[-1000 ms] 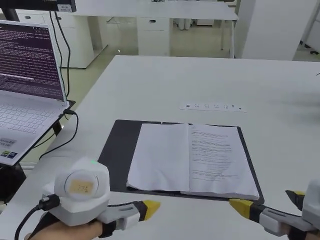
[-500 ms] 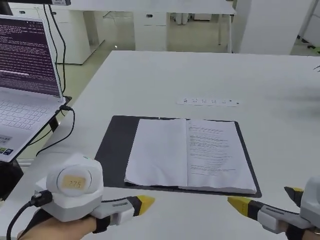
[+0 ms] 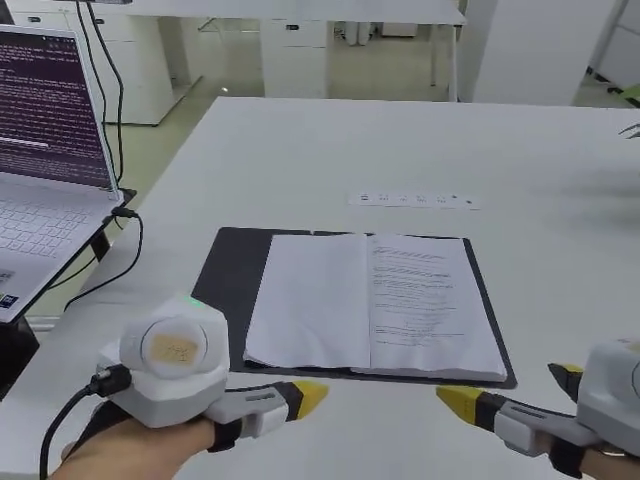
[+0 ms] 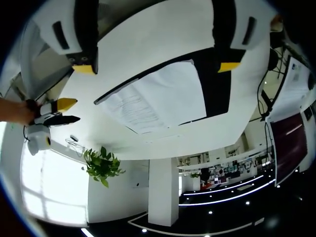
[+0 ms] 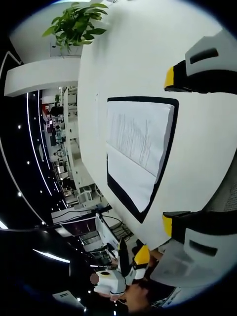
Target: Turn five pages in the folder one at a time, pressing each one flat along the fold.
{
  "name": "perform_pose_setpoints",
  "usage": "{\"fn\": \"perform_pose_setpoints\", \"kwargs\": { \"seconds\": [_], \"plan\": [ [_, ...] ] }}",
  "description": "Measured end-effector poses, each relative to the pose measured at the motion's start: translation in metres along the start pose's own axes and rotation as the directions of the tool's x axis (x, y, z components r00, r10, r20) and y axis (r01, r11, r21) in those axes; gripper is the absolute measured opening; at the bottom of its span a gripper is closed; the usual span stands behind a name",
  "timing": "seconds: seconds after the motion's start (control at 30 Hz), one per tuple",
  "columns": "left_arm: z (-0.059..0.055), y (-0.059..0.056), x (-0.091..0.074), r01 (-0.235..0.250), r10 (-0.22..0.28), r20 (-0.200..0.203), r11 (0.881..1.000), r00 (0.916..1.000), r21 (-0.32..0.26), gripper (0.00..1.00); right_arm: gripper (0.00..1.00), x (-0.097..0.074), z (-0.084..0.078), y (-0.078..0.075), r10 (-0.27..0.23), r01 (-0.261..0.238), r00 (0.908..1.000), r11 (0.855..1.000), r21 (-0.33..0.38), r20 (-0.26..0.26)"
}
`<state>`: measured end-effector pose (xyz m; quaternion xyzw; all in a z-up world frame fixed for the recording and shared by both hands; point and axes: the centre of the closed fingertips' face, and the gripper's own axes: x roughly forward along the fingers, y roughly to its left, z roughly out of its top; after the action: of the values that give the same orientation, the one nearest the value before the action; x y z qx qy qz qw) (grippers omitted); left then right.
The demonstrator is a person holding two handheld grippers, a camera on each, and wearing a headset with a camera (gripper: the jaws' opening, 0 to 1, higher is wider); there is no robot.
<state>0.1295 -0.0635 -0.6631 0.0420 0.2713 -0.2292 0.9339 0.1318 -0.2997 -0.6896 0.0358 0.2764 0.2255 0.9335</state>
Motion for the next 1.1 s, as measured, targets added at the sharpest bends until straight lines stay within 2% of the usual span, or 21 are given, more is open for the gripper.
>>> {"fn": "perform_pose_setpoints", "kwargs": {
  "seconds": [0.6, 1.0, 1.03, 1.07, 1.1],
  "plan": [
    [0.008, -0.020, 0.045, 0.079, -0.077, -0.035, 0.993, 0.9964, 0.084, 0.95, 1.00, -0.011, 0.008, 0.014, 0.005, -0.004, 0.9998, 1.000, -0.025, 0.018],
    [0.022, -0.041, 0.085, 0.144, -0.137, -0.055, 0.979, 0.9890, 0.145, 0.94, 1.00, -0.023, 0.015, 0.011, -0.027, 0.028, 0.9985, 1.000, -0.010, 0.047],
    [0.023, -0.043, 0.090, 0.151, -0.143, -0.064, 0.977, 0.9876, 0.150, 0.94, 1.00, -0.024, 0.015, 0.011, -0.028, 0.029, 0.9984, 1.000, -0.010, 0.050],
    [0.021, -0.045, 0.096, 0.158, -0.145, -0.089, 0.975, 0.9854, 0.158, 0.93, 1.00, -0.025, 0.016, 0.011, -0.031, 0.032, 0.9982, 0.999, -0.009, 0.051],
    [0.024, -0.048, 0.100, 0.165, -0.153, -0.082, 0.973, 0.9848, 0.164, 0.93, 1.00, -0.026, 0.016, 0.011, -0.036, 0.036, 0.9979, 0.999, -0.006, 0.053]
  ]
}}
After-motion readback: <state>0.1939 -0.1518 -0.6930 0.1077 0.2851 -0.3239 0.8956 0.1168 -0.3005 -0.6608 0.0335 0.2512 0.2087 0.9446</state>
